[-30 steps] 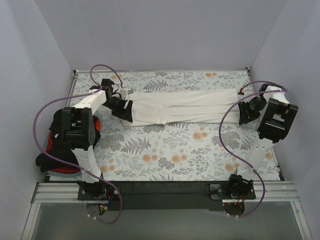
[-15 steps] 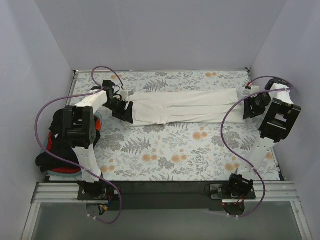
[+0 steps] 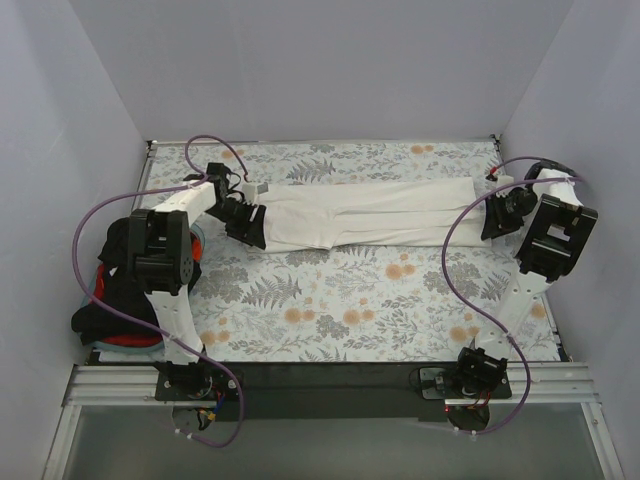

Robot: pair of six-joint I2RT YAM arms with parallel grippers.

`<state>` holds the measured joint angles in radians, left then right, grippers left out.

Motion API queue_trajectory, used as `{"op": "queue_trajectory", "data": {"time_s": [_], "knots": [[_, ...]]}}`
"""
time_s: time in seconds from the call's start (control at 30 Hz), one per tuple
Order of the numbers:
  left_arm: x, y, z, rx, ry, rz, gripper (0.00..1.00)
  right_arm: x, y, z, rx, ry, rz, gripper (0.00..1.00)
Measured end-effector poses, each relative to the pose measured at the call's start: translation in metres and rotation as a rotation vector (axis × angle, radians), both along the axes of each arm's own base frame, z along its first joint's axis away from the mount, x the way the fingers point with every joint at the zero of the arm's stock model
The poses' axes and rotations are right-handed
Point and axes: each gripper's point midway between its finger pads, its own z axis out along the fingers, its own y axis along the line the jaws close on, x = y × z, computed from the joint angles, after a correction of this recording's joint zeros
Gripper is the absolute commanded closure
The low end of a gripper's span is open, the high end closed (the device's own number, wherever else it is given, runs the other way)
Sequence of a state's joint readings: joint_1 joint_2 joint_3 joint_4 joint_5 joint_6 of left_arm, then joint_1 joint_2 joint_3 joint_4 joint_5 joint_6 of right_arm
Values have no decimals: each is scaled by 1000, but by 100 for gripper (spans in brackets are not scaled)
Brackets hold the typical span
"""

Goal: Fold and stack the t-shirts
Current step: Fold the tshirt

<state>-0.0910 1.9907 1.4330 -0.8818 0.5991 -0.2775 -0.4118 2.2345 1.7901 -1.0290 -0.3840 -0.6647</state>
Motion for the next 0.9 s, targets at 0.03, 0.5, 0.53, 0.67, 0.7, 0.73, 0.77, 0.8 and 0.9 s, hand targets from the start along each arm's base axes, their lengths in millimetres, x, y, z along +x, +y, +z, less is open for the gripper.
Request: {"op": "queue_trajectory", "data": {"time_s": [0.03, 0.5, 0.53, 0.67, 0.7, 0.73, 0.77, 0.8, 0.9], "knots": [[-1, 0, -2, 1, 8, 0, 50, 0, 1, 0, 3, 0, -2, 67], [5, 9, -3, 64, 54, 10, 100, -1, -2, -4, -16, 15, 18, 99], [5, 10, -1, 71, 56, 9, 100, -2, -4, -5, -26, 17, 26, 99], [-4, 16, -1, 102, 94, 4, 100, -6, -9, -4, -70, 19, 68, 99], [-7, 17, -2, 109, 105, 3, 100, -10, -10, -4, -83, 24, 79, 99], [-10, 18, -2, 114, 116, 2, 100, -13, -11, -3, -94, 27, 88, 99], [-14, 20, -3, 119, 125, -1, 100, -16, -13, -3, -105, 33, 97, 99], [-18, 21, -5, 125, 136, -3, 100, -20, -15, -3, -115, 38, 104, 99], [-33, 24, -9, 135, 179, -11, 100, -31, -19, -3, -134, 53, 125, 99]]}}
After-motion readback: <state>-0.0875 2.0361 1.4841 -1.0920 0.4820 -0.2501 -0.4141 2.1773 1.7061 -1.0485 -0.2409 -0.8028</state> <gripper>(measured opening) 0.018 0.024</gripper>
